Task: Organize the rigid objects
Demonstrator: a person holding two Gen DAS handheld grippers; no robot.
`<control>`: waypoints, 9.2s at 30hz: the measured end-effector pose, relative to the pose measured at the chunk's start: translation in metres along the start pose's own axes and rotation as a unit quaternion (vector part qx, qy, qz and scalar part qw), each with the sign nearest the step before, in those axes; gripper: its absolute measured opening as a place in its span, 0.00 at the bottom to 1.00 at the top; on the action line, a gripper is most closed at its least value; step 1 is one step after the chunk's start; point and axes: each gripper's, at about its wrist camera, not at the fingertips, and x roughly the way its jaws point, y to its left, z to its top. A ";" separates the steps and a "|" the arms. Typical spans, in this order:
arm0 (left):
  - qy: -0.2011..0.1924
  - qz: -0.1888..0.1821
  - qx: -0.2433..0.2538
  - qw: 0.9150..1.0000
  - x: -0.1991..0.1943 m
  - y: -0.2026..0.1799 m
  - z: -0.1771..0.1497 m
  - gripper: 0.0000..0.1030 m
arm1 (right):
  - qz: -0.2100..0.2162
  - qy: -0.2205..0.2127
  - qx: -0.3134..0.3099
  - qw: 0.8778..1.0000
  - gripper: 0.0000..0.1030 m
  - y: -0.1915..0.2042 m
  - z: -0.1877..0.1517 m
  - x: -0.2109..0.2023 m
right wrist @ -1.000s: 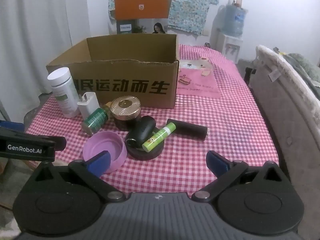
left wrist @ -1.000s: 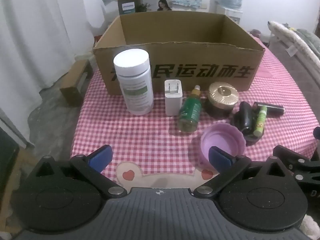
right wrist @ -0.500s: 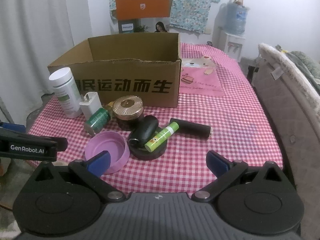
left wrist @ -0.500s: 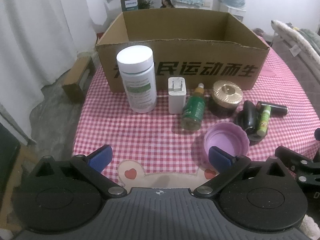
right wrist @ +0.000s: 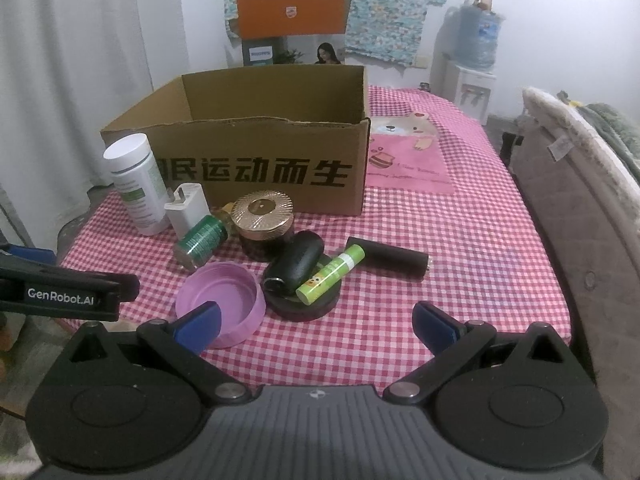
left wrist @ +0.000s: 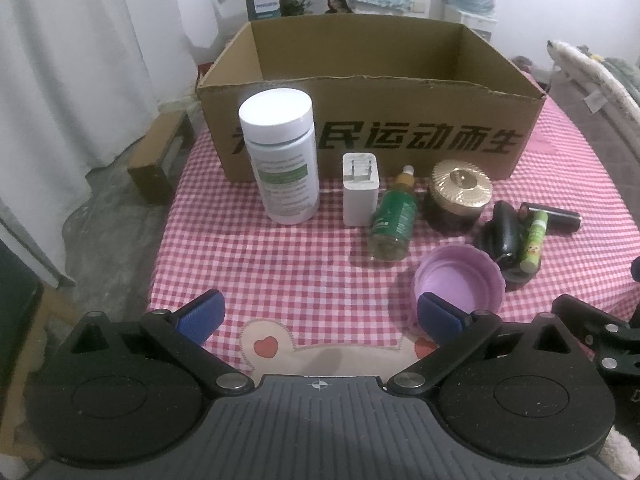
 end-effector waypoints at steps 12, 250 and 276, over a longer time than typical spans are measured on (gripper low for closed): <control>0.006 0.002 0.001 1.000 0.005 0.000 0.001 1.00 | 0.006 0.002 0.001 1.000 1.00 0.000 0.001 0.003; 0.011 -0.210 0.235 0.949 0.058 -0.155 0.039 0.21 | 0.293 0.124 0.195 0.928 0.15 -0.141 0.051 0.102; -0.062 -0.151 0.115 0.980 0.014 -0.013 0.156 0.21 | 0.366 0.072 0.071 0.925 0.15 -0.005 0.237 0.108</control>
